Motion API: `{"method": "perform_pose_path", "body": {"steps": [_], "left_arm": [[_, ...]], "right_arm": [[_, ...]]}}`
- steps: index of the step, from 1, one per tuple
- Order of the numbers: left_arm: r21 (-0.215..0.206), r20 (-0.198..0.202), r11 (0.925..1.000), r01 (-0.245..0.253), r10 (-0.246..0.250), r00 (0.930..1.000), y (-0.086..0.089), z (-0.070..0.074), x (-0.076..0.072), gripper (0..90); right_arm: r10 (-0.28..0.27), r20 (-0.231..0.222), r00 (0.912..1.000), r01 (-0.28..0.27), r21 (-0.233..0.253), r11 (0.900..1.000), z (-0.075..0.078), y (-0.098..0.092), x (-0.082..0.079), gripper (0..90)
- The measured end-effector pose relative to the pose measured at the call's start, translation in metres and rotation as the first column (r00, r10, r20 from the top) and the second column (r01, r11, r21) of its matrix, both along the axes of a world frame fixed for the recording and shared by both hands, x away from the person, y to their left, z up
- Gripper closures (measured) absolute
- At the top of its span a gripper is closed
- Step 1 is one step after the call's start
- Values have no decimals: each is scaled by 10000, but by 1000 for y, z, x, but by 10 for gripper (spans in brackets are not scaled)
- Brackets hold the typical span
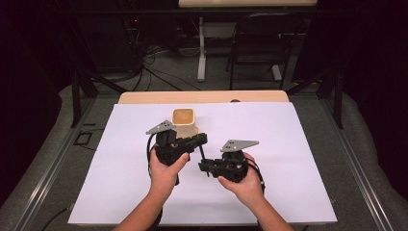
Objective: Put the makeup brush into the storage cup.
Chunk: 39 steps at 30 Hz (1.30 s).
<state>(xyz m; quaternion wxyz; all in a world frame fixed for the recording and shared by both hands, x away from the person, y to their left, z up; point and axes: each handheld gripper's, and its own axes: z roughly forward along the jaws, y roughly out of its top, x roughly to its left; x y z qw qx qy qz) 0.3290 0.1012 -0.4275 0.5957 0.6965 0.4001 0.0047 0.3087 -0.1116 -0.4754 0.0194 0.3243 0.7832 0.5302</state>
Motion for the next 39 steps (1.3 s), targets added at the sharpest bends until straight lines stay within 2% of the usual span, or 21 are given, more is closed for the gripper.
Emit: {"method": "perform_pose_path", "body": {"steps": [6, 9, 13, 15, 16, 17, 20, 21, 23, 24, 25, 30, 33, 34, 37, 39], "left_arm": [[136, 56, 9998, -172, 172, 9998, 2, 0, 1, 832], [219, 124, 9996, -203, 201, 9997, 2, -1, 1, 832], [348, 315, 9990, -269, 258, 9992, 3, -1, 1, 832], [391, 373, 9988, -301, 286, 9989, 3, -1, 2, 832], [412, 419, 9986, -339, 322, 9986, 3, -1, 2, 832], [485, 462, 9981, -383, 361, 9983, 3, -1, 2, 832], [570, 655, 9972, -492, 455, 9968, 3, -1, 3, 832], [637, 731, 9966, -519, 472, 9962, 2, -1, 3, 832], [704, 811, 9960, -553, 496, 9955, 2, -1, 3, 833], [851, 945, 9947, -571, 489, 9943, 1, -2, 4, 832], [985, 1011, 9931, -630, 530, 9935, 1, -2, 4, 832], [1218, 1254, 9896, -760, 606, 9902, 3, -3, 6, 832], [1299, 1449, 9875, -888, 697, 9870, 4, -4, 7, 832], [1311, 1606, 9859, -1038, 822, 9836, 4, -4, 9, 832], [1402, 1758, 9827, -1211, 956, 9798, 4, -4, 10, 833], [1370, 1860, 9824, -1273, 1007, 9774, 4, -5, 11, 833]], "right_arm": [[-44, -29, 10000, 44, 190, 9998, 1, -1, 1, 678], [-83, 132, 9999, 81, 165, 9998, 0, -1, 1, 633], [-166, 117, 9998, 165, 112, 9998, 0, -1, 1, 583], [-198, 249, 9995, 192, 258, 9995, -1, 0, 1, 569], [-198, 249, 9995, 192, 258, 9995, -1, 0, 1, 569], [-177, 231, 9996, 176, 52, 9998, -1, -1, 1, 564], [-299, 395, 9988, 296, 78, 9995, -1, -2, 1, 526], [-413, 646, 9971, 411, 36, 9991, -2, -3, 1, 494], [-452, 686, 9966, 448, 72, 9990, -2, -3, 2, 480], [-557, 800, 9952, 581, -287, 9979, 0, -6, 1, 452], [-612, 902, 9940, 622, -81, 9980, -1, -6, 2, 444], [-753, 1035, 9918, 773, -157, 9969, -2, -8, 2, 426], [-734, 961, 9927, 761, -248, 9968, -2, -9, 1, 427], [-765, 1013, 9919, 797, -273, 9964, -2, -11, 0, 427], [-954, 1052, 9899, 970, -102, 9952, -3, -14, -1, 427], [-964, 1002, 9903, 990, -214, 9949, -1, -16, -2, 427]]}}
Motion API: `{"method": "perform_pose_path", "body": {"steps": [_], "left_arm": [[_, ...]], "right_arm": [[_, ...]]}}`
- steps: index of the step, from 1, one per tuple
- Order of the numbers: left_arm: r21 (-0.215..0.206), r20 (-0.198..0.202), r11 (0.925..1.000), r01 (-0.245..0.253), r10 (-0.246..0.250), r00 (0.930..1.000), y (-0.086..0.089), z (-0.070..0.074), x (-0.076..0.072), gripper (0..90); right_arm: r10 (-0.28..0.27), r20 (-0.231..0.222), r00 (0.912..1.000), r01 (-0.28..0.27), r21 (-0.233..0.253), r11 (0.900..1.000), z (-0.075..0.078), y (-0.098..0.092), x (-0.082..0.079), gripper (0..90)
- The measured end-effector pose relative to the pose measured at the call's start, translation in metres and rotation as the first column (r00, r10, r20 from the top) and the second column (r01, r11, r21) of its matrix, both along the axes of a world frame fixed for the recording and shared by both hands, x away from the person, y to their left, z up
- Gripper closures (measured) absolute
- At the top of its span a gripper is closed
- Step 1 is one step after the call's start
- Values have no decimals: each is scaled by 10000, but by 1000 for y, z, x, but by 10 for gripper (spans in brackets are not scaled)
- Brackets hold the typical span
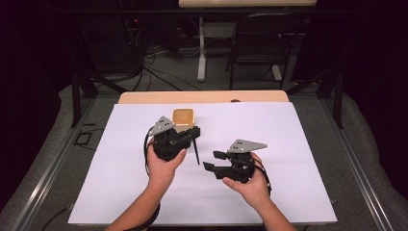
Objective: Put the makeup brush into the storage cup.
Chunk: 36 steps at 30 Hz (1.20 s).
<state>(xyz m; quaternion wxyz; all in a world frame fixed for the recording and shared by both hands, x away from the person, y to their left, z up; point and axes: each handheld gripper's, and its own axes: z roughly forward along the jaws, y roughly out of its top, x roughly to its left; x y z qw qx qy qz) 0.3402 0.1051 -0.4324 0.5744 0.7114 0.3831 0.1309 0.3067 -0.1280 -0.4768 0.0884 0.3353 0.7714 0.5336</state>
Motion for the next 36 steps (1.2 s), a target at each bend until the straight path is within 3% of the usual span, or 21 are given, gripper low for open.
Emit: {"method": "perform_pose_path", "body": {"steps": [5, 7, 9, 12, 19, 28, 32, 36], "left_arm": [[170, 196, 9994, -316, 313, 9993, 3, 1, 5, 833], [169, 272, 9989, -428, 423, 9987, 5, 2, 7, 833], [210, 396, 9984, -530, 521, 9979, 7, 3, 9, 833], [299, 504, 9971, -696, 681, 9964, 10, 6, 11, 833], [245, 783, 9954, -923, 901, 9928, 15, 11, 19, 833], [247, 921, 9943, -1039, 1012, 9906, 17, 18, 28, 833], [142, 974, 9932, -1152, 1133, 9888, 18, 22, 33, 832], [100, 1025, 9918, -1276, 1259, 9867, 20, 27, 37, 833]], "right_arm": [[-220, 137, 9997, 217, 190, 9996, 2, -6, -1, 420], [-234, 122, 9997, 234, -15, 9997, 3, -7, -1, 420], [-246, 213, 9995, 243, 169, 9996, 2, -7, 0, 420], [-235, 137, 9996, 235, -13, 9997, 3, -7, -1, 420], [-306, 109, 9995, 307, -57, 9995, 2, -6, 0, 420], [-301, 74, 9995, 302, -104, 9995, -1, -7, -1, 420], [-386, 121, 9992, 385, 119, 9992, -2, -8, -1, 420], [-391, 79, 9992, 392, -38, 9992, 0, -10, -2, 418]]}}
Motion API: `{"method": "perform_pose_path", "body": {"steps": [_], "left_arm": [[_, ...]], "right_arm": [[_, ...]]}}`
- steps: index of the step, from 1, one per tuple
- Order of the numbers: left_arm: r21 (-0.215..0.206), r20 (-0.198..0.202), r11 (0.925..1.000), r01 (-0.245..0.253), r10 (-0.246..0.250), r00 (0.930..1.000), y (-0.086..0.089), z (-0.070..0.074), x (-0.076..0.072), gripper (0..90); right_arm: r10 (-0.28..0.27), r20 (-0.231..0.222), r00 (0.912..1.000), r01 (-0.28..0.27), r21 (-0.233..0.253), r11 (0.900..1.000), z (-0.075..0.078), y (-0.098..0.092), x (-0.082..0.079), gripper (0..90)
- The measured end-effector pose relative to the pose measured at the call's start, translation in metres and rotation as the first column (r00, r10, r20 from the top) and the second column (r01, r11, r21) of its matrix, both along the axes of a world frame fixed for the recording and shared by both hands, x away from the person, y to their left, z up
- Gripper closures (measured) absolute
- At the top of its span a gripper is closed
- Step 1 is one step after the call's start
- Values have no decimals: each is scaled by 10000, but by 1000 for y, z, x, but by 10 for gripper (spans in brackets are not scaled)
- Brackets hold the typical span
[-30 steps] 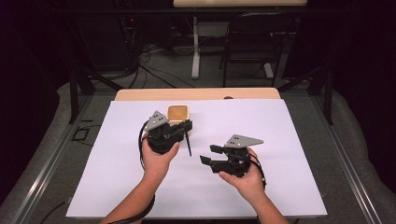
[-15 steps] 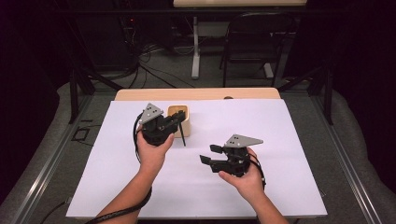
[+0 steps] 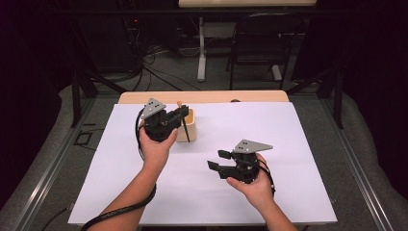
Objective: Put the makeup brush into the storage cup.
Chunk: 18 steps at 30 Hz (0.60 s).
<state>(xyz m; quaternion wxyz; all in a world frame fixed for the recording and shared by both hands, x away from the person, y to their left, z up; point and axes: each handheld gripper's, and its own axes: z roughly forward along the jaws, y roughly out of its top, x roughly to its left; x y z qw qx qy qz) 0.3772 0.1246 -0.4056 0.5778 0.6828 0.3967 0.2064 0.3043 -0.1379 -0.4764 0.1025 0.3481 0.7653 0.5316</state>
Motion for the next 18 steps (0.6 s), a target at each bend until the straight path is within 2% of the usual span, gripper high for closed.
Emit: {"method": "perform_pose_path", "body": {"steps": [5, 10, 18], "left_arm": [[93, 116, 9999, -132, 131, 9998, 2, 6, 5, 832], [17, 232, 9997, -238, 237, 9994, 4, 9, 7, 833], [148, 376, 9990, -424, 419, 9984, 8, 12, 13, 833]], "right_arm": [[0, 97, 10000, -2, 163, 9999, -1, 1, 0, 417], [-32, 100, 9999, 31, 66, 10000, 0, 0, -1, 410], [-10, 106, 9999, 9, 88, 10000, -1, 1, 0, 411]]}}
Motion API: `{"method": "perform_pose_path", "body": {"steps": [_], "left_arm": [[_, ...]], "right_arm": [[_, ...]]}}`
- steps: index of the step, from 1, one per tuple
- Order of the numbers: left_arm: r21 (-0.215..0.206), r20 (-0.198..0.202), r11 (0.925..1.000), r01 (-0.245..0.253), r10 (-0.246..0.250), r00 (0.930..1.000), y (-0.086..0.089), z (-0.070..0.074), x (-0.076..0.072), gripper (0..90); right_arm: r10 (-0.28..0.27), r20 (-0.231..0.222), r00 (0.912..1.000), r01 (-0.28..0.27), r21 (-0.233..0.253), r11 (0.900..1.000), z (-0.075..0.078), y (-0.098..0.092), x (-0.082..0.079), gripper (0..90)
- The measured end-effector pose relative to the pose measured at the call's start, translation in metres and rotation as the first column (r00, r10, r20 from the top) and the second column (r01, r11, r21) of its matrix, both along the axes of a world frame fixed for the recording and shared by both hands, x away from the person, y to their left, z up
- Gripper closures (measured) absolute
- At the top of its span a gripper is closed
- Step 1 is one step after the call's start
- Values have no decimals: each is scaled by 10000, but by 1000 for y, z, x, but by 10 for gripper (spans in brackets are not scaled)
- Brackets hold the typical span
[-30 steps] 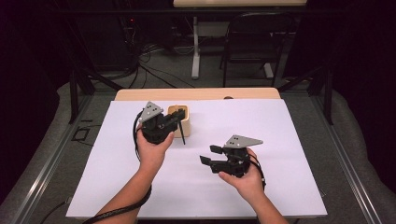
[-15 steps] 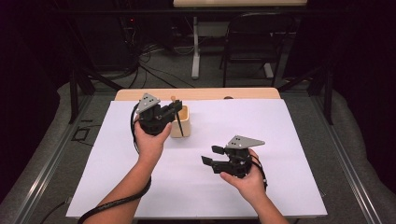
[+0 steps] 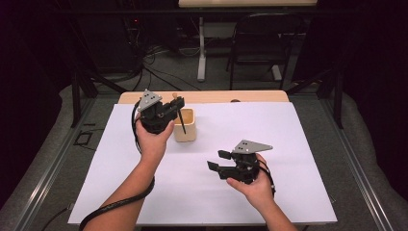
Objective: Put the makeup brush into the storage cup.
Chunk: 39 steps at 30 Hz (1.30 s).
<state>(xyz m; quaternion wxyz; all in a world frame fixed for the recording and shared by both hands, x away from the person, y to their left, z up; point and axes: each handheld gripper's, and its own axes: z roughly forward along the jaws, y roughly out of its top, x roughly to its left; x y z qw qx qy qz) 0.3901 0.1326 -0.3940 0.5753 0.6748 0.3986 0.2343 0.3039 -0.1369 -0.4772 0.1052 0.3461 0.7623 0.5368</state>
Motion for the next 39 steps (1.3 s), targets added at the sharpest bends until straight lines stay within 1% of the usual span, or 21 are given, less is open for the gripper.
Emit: {"method": "perform_pose_path", "body": {"steps": [1, 2, 3, 7, 8, 11, 15, 16, 17, 20, 21, 23, 24, 27, 30, 31, 32, 36, 37, 38, 39], "left_arm": [[0, 0, 10000, 0, 0, 10000, 0, 0, 0, 833], [26, 15, 9999, -101, 101, 9999, 2, 0, 2, 832], [17, -10, 10000, -98, 98, 10000, 3, 0, 3, 832], [57, 12, 9999, -146, 146, 9999, 4, 1, 5, 832], [75, 35, 9998, -168, 168, 9999, 4, 2, 6, 832], [128, 36, 9996, -250, 249, 9997, 5, 3, 8, 832], [144, 2, 9992, -373, 373, 9993, 5, 5, 12, 832], [193, 31, 9991, -389, 389, 9992, 5, 6, 13, 832], [190, 40, 9990, -412, 411, 9991, 4, 7, 14, 832], [307, 89, 9985, -464, 461, 9989, 3, 8, 18, 832], [390, 89, 9979, -524, 521, 9986, 2, 9, 20, 832], [527, 90, 9967, -626, 622, 9980, 1, 9, 23, 833], [527, 90, 9967, -626, 622, 9980, 1, 9, 23, 833], [580, 52, 9948, -834, 832, 9965, 0, 9, 28, 832], [592, 44, 9940, -918, 917, 9958, -1, 9, 31, 833], [637, 42, 9936, -937, 937, 9956, -1, 9, 31, 833], [647, 42, 9933, -957, 956, 9954, -1, 9, 32, 832], [711, 56, 9920, -1047, 1045, 9945, -3, 10, 37, 832], [711, 56, 9920, -1047, 1045, 9945, -3, 10, 37, 832], [693, 52, 9911, -1134, 1133, 9935, -4, 11, 39, 832], [721, 58, 9906, -1162, 1161, 9932, -4, 11, 40, 832]], "right_arm": [[8, -15, 10000, -9, -34, 10000, 0, 0, 0, 411], [-20, -50, 10000, 20, 44, 10000, 0, 0, 0, 410], [-29, -4, 10000, 29, 103, 9999, 0, 0, 0, 411], [-18, -30, 10000, 18, 96, 10000, 1, -1, 0, 411], [13, -112, 9999, -13, 0, 10000, 1, -1, 0, 411], [-18, -150, 9999, 18, -35, 10000, 1, -1, 0, 411], [-16, -128, 9999, 17, 83, 10000, 1, -1, 0, 412], [-25, -140, 9999, 26, 39, 10000, 1, -1, 0, 412], [-32, -95, 9999, 33, 124, 9999, 1, 0, 0, 412], [-34, -80, 10000, 35, 131, 9999, 1, -1, 0, 412], [-71, -2, 10000, 71, 175, 9998, 0, -1, 0, 412], [-45, -33, 10000, 45, 158, 9999, 0, -1, 0, 412], [-45, -33, 10000, 45, 158, 9999, 0, -1, 0, 412], [-15, -128, 9999, 15, 54, 10000, 2, -3, 0, 417], [-12, -175, 9998, 13, 69, 10000, 2, -3, -1, 420], [3, -185, 9998, 0, 153, 9999, 3, -2, -2, 420], [-21, -68, 10000, 23, 305, 9995, 2, -1, -1, 419], [-60, -24, 10000, 61, 373, 9993, 2, -1, -1, 421], [-60, -24, 10000, 61, 373, 9993, 2, -1, -1, 421], [2, -157, 9999, 0, 123, 9999, 3, -3, -1, 420], [6, -159, 9999, -4, 115, 9999, 3, -3, -1, 420]]}}
